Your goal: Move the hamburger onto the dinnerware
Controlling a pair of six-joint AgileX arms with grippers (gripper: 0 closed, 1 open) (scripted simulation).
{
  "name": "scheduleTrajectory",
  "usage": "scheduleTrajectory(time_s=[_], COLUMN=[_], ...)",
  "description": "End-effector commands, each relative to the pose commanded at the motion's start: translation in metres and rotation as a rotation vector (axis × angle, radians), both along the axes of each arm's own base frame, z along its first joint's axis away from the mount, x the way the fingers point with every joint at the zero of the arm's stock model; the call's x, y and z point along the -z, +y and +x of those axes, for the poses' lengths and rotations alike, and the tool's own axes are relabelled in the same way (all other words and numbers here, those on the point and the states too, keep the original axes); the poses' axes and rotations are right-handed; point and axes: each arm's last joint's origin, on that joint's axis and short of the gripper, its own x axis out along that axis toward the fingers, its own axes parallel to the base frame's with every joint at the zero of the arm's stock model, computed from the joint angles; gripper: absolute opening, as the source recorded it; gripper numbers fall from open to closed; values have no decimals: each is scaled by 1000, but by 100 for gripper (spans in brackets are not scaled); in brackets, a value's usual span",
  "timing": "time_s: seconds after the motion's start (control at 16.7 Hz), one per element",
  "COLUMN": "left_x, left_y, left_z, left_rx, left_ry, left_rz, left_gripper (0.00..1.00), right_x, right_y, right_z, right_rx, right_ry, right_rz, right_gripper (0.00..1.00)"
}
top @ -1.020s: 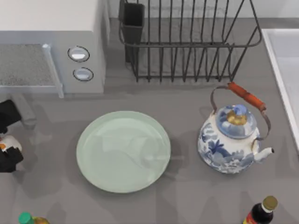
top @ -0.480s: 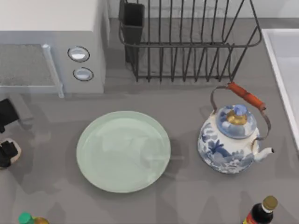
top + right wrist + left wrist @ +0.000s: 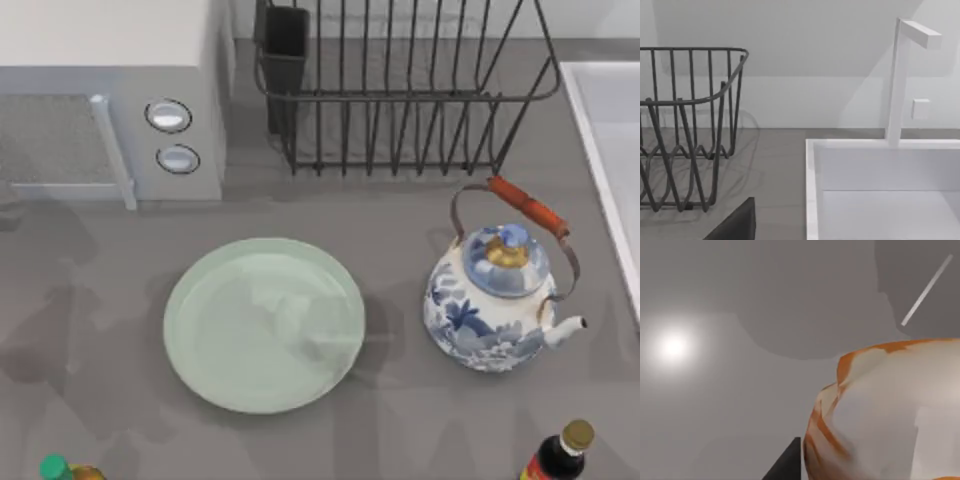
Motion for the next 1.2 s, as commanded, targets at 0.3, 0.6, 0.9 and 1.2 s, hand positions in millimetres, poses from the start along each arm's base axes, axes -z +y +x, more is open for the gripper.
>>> scheduleTrajectory(time_s=[0.3,0.6,0.9,1.2], left_x=[-21,-21,-22,-17], left_y=[-20,-23,-80,-167], left_z=[10,10,17,19], left_rx=[76,85,237,456], left_ry=[-6,-2,29,24], left_rz=[-19,-19,-24,-9], left_gripper=[0,0,0,0], right_x=[0,0,0,0], right_y=[0,0,0,0], right_z=[0,0,0,0], right_rx=[0,0,0,0], right_ry=[0,0,0,0], right_rz=[0,0,0,0], right_gripper=[100,100,100,100])
